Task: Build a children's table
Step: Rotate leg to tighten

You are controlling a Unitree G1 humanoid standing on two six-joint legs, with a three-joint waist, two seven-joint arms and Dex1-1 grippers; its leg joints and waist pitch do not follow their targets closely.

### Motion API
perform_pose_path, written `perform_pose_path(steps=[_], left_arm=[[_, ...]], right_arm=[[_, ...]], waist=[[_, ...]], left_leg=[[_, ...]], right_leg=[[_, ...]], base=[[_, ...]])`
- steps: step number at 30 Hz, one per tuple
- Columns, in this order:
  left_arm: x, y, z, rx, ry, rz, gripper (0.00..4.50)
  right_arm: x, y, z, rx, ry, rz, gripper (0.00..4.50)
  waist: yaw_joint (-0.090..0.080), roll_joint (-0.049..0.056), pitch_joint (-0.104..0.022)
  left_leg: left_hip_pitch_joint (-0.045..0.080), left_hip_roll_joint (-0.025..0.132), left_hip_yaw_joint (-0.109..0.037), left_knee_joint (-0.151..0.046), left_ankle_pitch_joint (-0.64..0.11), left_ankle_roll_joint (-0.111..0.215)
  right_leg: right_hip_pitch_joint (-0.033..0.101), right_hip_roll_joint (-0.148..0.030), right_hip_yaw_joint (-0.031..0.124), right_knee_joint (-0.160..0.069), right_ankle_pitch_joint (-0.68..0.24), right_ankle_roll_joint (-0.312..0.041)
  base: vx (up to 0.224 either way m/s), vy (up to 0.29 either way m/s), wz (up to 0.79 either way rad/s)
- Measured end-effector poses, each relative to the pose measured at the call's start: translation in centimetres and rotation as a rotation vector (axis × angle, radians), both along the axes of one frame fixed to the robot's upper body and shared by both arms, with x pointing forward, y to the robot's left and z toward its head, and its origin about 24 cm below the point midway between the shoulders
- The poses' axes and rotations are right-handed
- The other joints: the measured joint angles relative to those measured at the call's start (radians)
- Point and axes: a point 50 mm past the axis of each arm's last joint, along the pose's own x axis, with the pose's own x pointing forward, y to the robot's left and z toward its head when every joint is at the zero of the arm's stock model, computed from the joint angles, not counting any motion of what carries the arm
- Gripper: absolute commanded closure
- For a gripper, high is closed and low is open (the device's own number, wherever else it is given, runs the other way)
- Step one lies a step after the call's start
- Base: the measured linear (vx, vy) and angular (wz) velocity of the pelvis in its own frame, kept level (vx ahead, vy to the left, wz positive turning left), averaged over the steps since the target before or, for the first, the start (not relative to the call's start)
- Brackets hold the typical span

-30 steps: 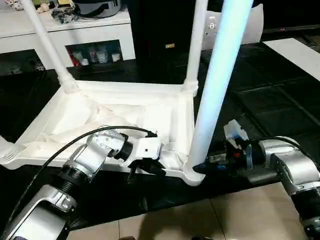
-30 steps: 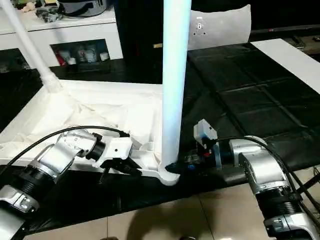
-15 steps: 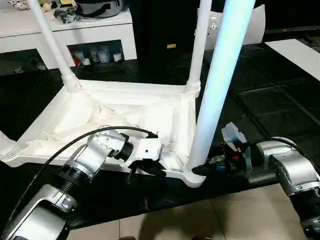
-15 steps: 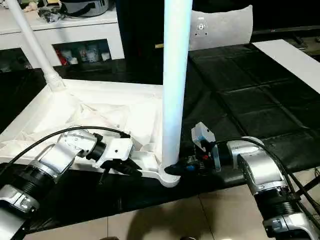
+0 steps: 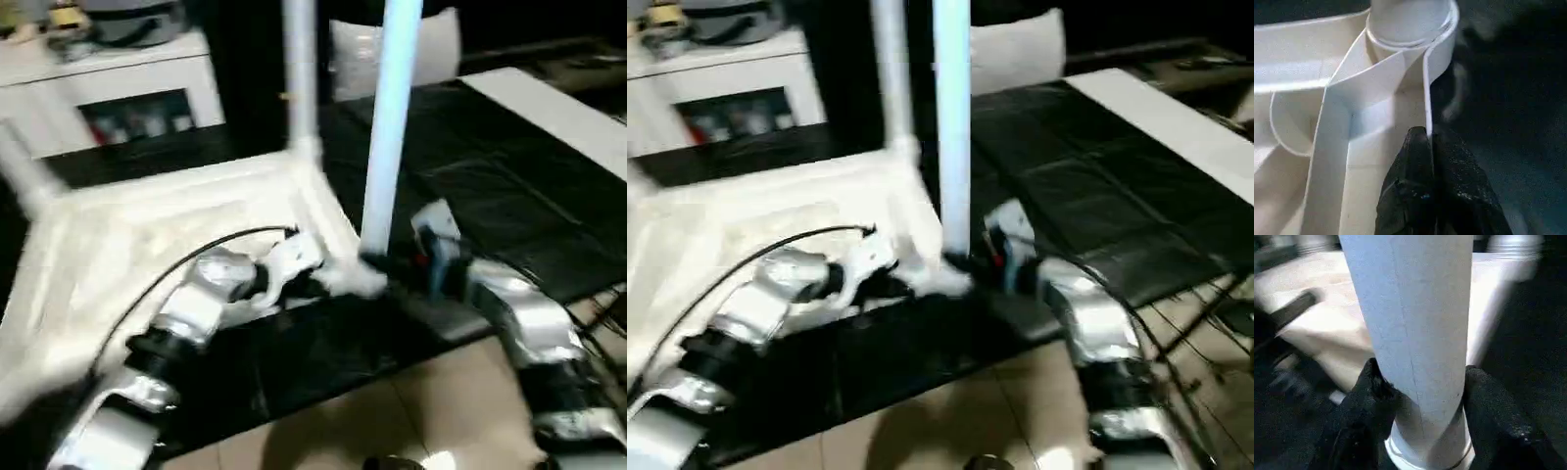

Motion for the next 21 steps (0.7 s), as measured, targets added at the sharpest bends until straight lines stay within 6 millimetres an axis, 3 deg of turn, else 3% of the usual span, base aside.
perform_pose_path(steps=[6, 8, 10, 11, 18, 21], left_arm=[[0.5, -0.9, 0.0, -0.032, -0.035, 0.081, 4.5], [0.5, -1.0, 0.1, -0.026, -0.043, 0.083, 4.5], [0.5, -1.0, 0.1, -0.021, -0.051, 0.08, 4.5], [0.5, -1.5, 0.1, -0.021, -0.058, 0.058, 4.5], [0.6, -2.0, -0.1, -0.01, -0.133, -0.004, 4.5], [0.8, -1.5, -0.1, -0.008, -0.158, 0.01, 4.5]], right_arm=[[0.7, 0.6, -0.2, 0.056, -0.025, -0.138, 2.61], [0.7, 0.6, -0.2, 0.061, -0.029, -0.149, 2.06], [0.7, 0.6, -0.1, 0.064, -0.031, -0.152, 2.06], [0.6, 0.3, -0.4, 0.071, -0.021, -0.162, 1.81], [-1.0, -2.0, -1.0, 0.06, -0.065, -0.157, 1.31], [-2.6, -2.9, -1.7, 0.086, -0.068, -0.146, 1.01]], waist=[[-0.004, 0.001, -0.001], [-0.002, 0.001, -0.001], [0.001, 0.001, -0.001], [0.011, 0.001, -0.001], [0.06, 0.001, 0.0], [0.065, 0.0, 0.001]], left_leg=[[-0.009, 0.001, -0.004, -0.004, 0.003, 0.006], [-0.01, 0.001, -0.004, -0.003, 0.003, 0.006], [-0.01, 0.001, -0.003, -0.003, 0.003, 0.006], [-0.01, 0.0, -0.003, -0.003, 0.003, 0.006], [-0.009, 0.0, -0.003, -0.003, 0.003, 0.006], [-0.009, 0.001, -0.002, -0.003, 0.003, 0.006]], right_leg=[[-0.007, 0.001, -0.004, 0.001, -0.001, 0.001], [-0.007, 0.001, -0.003, 0.001, -0.001, 0.001], [-0.007, 0.001, -0.003, 0.001, 0.0, 0.0], [-0.007, 0.0, -0.003, 0.001, 0.0, 0.0], [-0.007, 0.0, -0.001, 0.002, 0.0, 0.0], [-0.008, 0.0, -0.001, 0.002, 0.0, 0.0]], base=[[0.0, 0.0, 0.0], [0.0, 0.0, 0.0], [0.0, 0.0, 0.0], [0.0, 0.0, 0.0], [0.0, 0.0, 0.0], [0.0, 0.0, 0.0]])
